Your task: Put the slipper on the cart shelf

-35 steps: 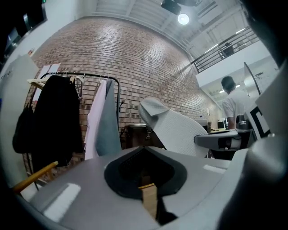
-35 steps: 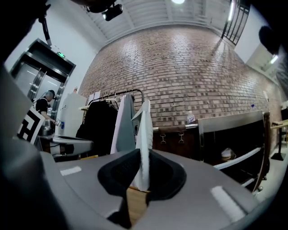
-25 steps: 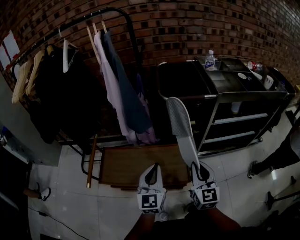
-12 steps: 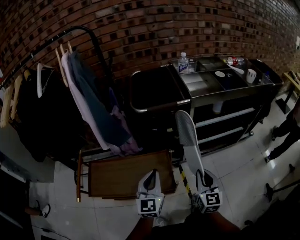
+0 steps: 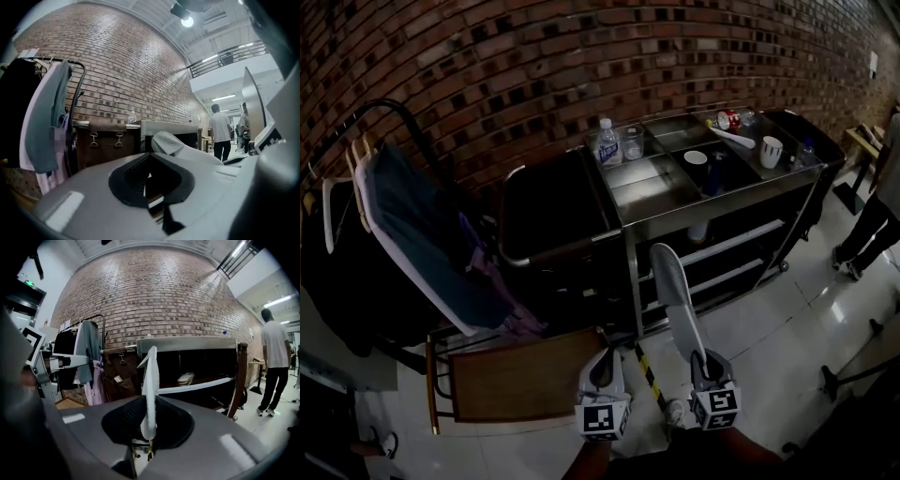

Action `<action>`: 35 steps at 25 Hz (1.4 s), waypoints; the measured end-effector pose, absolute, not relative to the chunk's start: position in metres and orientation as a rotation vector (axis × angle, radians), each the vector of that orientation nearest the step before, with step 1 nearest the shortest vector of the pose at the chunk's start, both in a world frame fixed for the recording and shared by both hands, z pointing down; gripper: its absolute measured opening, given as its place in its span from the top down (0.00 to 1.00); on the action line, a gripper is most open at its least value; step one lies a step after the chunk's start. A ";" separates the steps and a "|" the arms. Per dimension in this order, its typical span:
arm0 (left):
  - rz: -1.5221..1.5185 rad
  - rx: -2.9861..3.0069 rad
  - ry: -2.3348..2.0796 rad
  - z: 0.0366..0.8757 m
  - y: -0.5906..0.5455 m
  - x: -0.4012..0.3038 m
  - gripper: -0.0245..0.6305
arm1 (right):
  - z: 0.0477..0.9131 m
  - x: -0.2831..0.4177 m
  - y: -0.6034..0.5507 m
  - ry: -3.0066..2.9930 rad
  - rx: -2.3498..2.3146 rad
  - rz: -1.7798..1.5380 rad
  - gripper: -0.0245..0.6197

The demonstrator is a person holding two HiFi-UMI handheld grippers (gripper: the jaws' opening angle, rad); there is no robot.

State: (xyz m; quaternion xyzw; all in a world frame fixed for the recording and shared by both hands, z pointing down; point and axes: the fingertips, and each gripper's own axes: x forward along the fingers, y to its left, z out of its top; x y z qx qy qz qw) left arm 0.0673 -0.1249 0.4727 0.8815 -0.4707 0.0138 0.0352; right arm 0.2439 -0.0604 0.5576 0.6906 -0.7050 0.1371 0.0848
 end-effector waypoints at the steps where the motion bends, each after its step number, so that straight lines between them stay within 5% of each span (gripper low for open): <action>1: 0.047 2.706 -1.447 0.475 -0.131 0.076 0.94 | 0.562 0.251 -0.067 -2.102 2.049 0.425 0.89; 29: 0.139 2.478 -1.842 0.500 -0.243 0.095 0.94 | 0.629 0.307 -0.366 -2.206 1.923 0.978 0.89; 35: 0.153 2.455 -1.864 0.499 -0.241 0.087 0.94 | 0.638 0.306 -0.402 -2.145 1.904 0.876 0.87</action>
